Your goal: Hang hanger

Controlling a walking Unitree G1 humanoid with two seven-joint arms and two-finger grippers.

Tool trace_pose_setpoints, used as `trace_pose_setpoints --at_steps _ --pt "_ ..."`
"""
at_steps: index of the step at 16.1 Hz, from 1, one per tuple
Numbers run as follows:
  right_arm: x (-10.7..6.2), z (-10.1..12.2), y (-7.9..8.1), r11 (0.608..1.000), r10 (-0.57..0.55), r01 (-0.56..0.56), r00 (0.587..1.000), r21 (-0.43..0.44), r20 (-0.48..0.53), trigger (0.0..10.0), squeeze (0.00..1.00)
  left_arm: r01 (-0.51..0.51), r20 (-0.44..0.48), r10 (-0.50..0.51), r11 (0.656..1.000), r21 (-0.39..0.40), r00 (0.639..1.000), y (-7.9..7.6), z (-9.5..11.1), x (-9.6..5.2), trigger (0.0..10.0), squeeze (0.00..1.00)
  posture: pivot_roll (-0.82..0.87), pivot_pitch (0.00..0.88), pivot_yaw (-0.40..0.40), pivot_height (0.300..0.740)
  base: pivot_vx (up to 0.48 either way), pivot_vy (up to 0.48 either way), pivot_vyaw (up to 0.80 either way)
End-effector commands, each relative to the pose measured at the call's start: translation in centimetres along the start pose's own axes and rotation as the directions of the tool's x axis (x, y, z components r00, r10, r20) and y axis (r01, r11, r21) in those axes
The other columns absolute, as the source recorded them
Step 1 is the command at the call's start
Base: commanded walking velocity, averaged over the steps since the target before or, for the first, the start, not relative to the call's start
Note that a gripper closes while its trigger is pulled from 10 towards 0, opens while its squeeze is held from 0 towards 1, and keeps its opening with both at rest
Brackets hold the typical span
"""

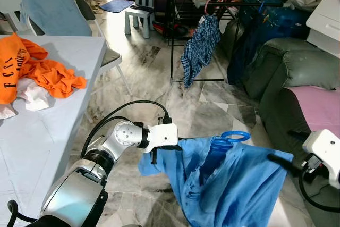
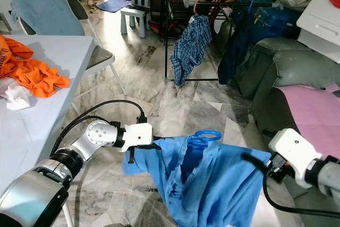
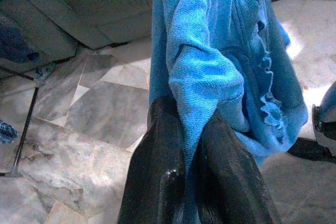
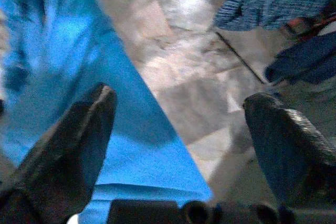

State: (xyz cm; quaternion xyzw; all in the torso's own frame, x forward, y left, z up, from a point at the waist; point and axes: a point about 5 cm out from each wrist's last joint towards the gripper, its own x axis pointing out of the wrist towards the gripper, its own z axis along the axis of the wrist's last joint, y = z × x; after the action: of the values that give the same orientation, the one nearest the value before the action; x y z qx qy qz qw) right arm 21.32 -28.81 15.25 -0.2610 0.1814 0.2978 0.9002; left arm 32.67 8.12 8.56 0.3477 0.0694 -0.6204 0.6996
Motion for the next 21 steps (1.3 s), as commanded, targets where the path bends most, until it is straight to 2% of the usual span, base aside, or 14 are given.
trace_pose_setpoints --at_steps 1,3,5,6,7,9,10,11,13,15,19,20,21 --pt "-0.2 -0.2 0.1 0.999 0.036 -0.036 0.999 0.035 -0.001 10.0 1.00 -0.022 0.040 0.021 0.999 0.026 0.999 0.7 0.9 -0.1 0.0 0.00 0.00 0.000 -0.056 0.740 0.000 0.000 0.00" --pt "-0.3 -0.7 1.0 0.989 0.128 -0.127 0.992 0.081 -0.010 10.0 1.00 -0.023 0.041 0.021 0.999 0.036 0.999 0.8 1.0 0.0 0.0 0.00 0.01 0.000 -0.052 0.740 0.000 0.000 0.00" --pt "-0.6 -1.4 0.9 0.986 0.155 -0.152 0.987 0.073 -0.044 10.0 1.00 -0.018 0.051 0.016 0.999 0.040 0.999 0.8 1.1 0.0 0.0 0.00 0.00 0.000 -0.052 0.740 0.000 0.000 0.00" --pt "-0.6 -1.4 1.0 0.983 0.174 -0.170 0.984 0.073 -0.042 10.0 0.69 -0.013 0.058 0.010 0.999 0.043 0.998 0.8 1.2 0.0 0.0 0.00 0.00 0.000 -0.051 0.740 0.000 0.000 0.00" --pt "-0.7 -1.5 1.0 0.981 0.190 -0.187 0.981 0.058 -0.051 10.0 0.02 -0.004 0.067 0.000 0.999 0.048 0.998 0.8 1.4 0.0 0.0 0.00 0.01 0.000 -0.051 0.740 0.000 0.000 0.00" --pt "-0.6 -2.0 0.5 0.984 0.166 -0.172 0.979 -0.048 -0.116 10.0 0.00 0.014 0.082 -0.019 0.998 0.060 0.996 0.7 1.5 0.0 0.0 0.00 0.01 0.000 -0.050 0.740 0.000 0.000 0.00" --pt "-0.1 -1.3 -0.2 0.989 0.119 -0.124 0.991 -0.085 -0.060 10.0 0.00 0.020 0.082 -0.025 0.997 0.068 0.996 0.7 1.6 -0.1 0.0 0.00 0.01 0.000 -0.050 0.740 0.000 0.000 0.00" --pt "0.2 -1.0 -0.5 0.988 0.096 -0.100 0.994 -0.115 -0.047 10.0 0.00 0.020 0.084 -0.026 0.997 0.069 0.996 0.7 1.6 -0.1 0.0 0.00 0.01 0.000 -0.050 0.740 0.000 0.000 0.00" --pt "0.9 -1.5 -0.7 0.982 0.072 -0.082 0.995 -0.172 -0.066 10.0 0.00 0.019 0.086 -0.025 0.997 0.070 0.996 0.7 1.6 0.0 0.0 0.00 0.00 0.000 -0.049 0.740 0.000 0.000 0.00" --pt "1.7 -2.5 0.0 0.981 0.103 -0.112 0.992 -0.161 -0.066 10.0 0.00 0.019 0.082 -0.025 0.997 0.081 0.996 0.6 1.7 0.1 0.0 0.00 0.00 0.000 -0.049 0.740 0.000 0.000 0.00" --pt "2.6 -4.6 1.5 0.972 0.226 -0.232 0.970 -0.050 -0.091 10.0 0.00 -0.006 0.102 -0.003 0.997 0.081 0.995 0.8 2.0 0.2 0.0 0.00 0.01 0.000 -0.052 0.740 0.000 0.000 0.00" --pt "2.7 -4.7 1.5 0.971 0.230 -0.235 0.969 -0.048 -0.090 8.9 0.00 -0.006 0.104 -0.003 0.997 0.081 0.995 0.8 2.0 0.2 0.0 0.00 0.01 0.000 -0.052 0.740 0.000 0.000 0.00" --pt "3.1 -4.8 1.3 0.972 0.220 -0.226 0.971 -0.068 -0.094 0.4 0.00 -0.005 0.116 -0.005 0.996 0.087 0.993 0.8 2.2 0.3 0.0 0.00 0.01 0.000 -0.053 0.740 0.000 0.000 0.00"
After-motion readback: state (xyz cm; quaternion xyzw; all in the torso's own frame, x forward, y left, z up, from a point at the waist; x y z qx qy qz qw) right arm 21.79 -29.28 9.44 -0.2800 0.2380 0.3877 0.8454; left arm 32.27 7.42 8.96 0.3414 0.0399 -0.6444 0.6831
